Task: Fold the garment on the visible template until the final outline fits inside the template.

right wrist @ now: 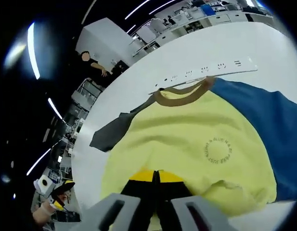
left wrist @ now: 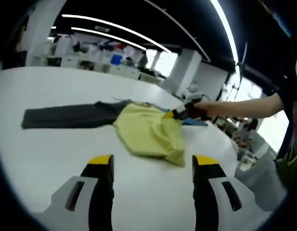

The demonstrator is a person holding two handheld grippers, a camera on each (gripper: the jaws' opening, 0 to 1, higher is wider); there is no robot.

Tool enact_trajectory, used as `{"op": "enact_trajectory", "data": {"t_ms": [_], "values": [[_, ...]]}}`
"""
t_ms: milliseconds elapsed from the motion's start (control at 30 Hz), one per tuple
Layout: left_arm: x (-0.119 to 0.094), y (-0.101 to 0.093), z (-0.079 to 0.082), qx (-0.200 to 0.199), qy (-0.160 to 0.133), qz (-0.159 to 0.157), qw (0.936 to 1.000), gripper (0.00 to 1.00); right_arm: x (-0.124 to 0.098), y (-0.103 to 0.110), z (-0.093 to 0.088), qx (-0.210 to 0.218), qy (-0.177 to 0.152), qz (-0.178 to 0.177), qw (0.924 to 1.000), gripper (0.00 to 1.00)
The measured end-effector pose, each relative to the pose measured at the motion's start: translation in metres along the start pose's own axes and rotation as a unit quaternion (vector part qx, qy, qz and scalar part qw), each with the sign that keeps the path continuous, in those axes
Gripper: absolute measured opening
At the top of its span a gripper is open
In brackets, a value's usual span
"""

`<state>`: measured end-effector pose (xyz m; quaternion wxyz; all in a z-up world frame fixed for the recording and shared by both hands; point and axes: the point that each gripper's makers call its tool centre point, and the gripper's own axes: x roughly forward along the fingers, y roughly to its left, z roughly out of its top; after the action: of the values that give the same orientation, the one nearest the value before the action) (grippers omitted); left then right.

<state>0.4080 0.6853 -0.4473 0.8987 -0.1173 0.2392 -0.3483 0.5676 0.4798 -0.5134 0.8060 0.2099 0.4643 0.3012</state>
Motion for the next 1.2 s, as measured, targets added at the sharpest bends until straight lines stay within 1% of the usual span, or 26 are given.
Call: {"op": "enact_trajectory", "data": {"t_ms": [67, 133, 167, 200, 233, 267, 333, 367, 433, 467, 500, 533, 567, 600, 633, 733, 767, 800, 933, 1067, 1100, 1167, 1200], "values": [[0.0, 0.0, 0.0, -0.001, 0.001, 0.001, 1.0, 0.62, -0.004, 0.002, 0.003, -0.024, -0.009, 0.003, 0.9997, 0.0], [0.0, 0.0, 0.0, -0.001, 0.0, 0.001, 1.0, 0.62, -0.011, 0.004, 0.01, -0.029, -0.02, 0.006, 0.9994, 0.0], [0.0, 0.0, 0.0, -0.001, 0.001, 0.001, 1.0, 0.62, -0.017, 0.008, 0.018, -0.031, -0.034, 0.016, 0.9988, 0.02], [0.0, -0.001, 0.0, -0.001, 0.0, 0.0, 1.0, 0.62, -0.023, 0.008, 0.024, -0.031, -0.037, 0.02, 0.9986, 0.03], [0.0, -0.001, 0.0, -0.001, 0.001, 0.0, 1.0, 0.62, -0.028, 0.011, 0.031, -0.036, -0.054, 0.027, 0.9975, 0.05], [0.001, -0.002, 0.0, -0.002, 0.001, 0.0, 1.0, 0.62, -0.037, 0.011, 0.039, -0.034, -0.07, 0.026, 0.9966, 0.09], [0.001, -0.002, 0.001, -0.001, -0.001, -0.002, 1.0, 0.62, -0.049, 0.012, 0.049, -0.04, -0.091, 0.029, 0.9946, 0.14], [0.001, -0.003, 0.001, -0.002, -0.001, -0.002, 1.0, 0.63, -0.058, 0.011, 0.052, -0.04, -0.099, 0.029, 0.9939, 0.16], [0.002, -0.004, 0.002, 0.0, -0.001, -0.004, 1.0, 0.62, -0.07, 0.011, 0.056, -0.046, -0.117, 0.032, 0.9915, 0.26], [0.003, -0.004, 0.002, 0.0, -0.001, -0.004, 1.0, 0.63, -0.073, 0.01, 0.055, -0.051, -0.12, 0.029, 0.991, 0.31], [0.003, -0.004, 0.003, 0.0, -0.001, -0.006, 1.0, 0.63, -0.077, 0.008, 0.05, -0.057, -0.118, 0.026, 0.991, 0.38], [0.003, -0.005, 0.003, 0.001, -0.002, -0.006, 1.0, 0.63, -0.08, 0.005, 0.047, -0.065, -0.115, 0.021, 0.9909, 0.41], [0.004, -0.005, 0.004, 0.001, -0.002, -0.007, 1.0, 0.63, -0.083, 0.002, 0.043, -0.078, -0.115, 0.018, 0.9901, 0.44], [0.004, -0.005, 0.004, 0.001, -0.002, -0.007, 1.0, 0.63, -0.084, -0.001, 0.04, -0.078, -0.112, 0.017, 0.9906, 0.44], [0.005, -0.006, 0.005, 0.002, -0.003, -0.008, 1.0, 0.63, -0.086, -0.003, 0.033, -0.079, -0.106, 0.016, 0.991, 0.45], [0.006, -0.007, 0.007, 0.0, -0.005, -0.011, 0.9999, 0.63, -0.088, -0.004, 0.02, -0.083, -0.103, 0.017, 0.9911, 0.53], [0.007, -0.008, 0.007, 0.002, -0.004, -0.011, 0.9999, 0.63, -0.087, -0.007, 0.015, -0.085, -0.095, 0.014, 0.9917, 0.56], [0.007, -0.009, 0.007, 0.003, -0.003, -0.011, 0.9999, 0.63, -0.086, -0.009, 0.013, -0.088, -0.093, 0.014, 0.9917, 0.57], [0.008, -0.011, 0.007, 0.004, -0.004, -0.014, 0.9999, 0.63, -0.085, -0.008, -0.006, -0.089, -0.082, 0.018, 0.9925, 0.54], [0.007, -0.011, 0.008, 0.002, -0.006, -0.013, 0.9999, 0.63, -0.082, -0.009, -0.021, -0.09, -0.078, 0.021, 0.9926, 0.52], [0.006, -0.011, 0.008, 0.001, -0.008, -0.013, 0.9999, 0.63, -0.081, -0.009, -0.024, -0.092, -0.076, 0.022, 0.9927, 0.49], [0.005, -0.01, 0.008, -0.003, -0.01, -0.011, 0.9999, 0.63, -0.079, -0.009, -0.034, -0.095, -0.065, 0.024, 0.9931, 0.39], [0.004, -0.01, 0.009, -0.005, -0.012, -0.012, 0.9998, 0.63, -0.078, -0.01, -0.038, -0.095, -0.061, 0.024, 0.9933, 0.37]]}}
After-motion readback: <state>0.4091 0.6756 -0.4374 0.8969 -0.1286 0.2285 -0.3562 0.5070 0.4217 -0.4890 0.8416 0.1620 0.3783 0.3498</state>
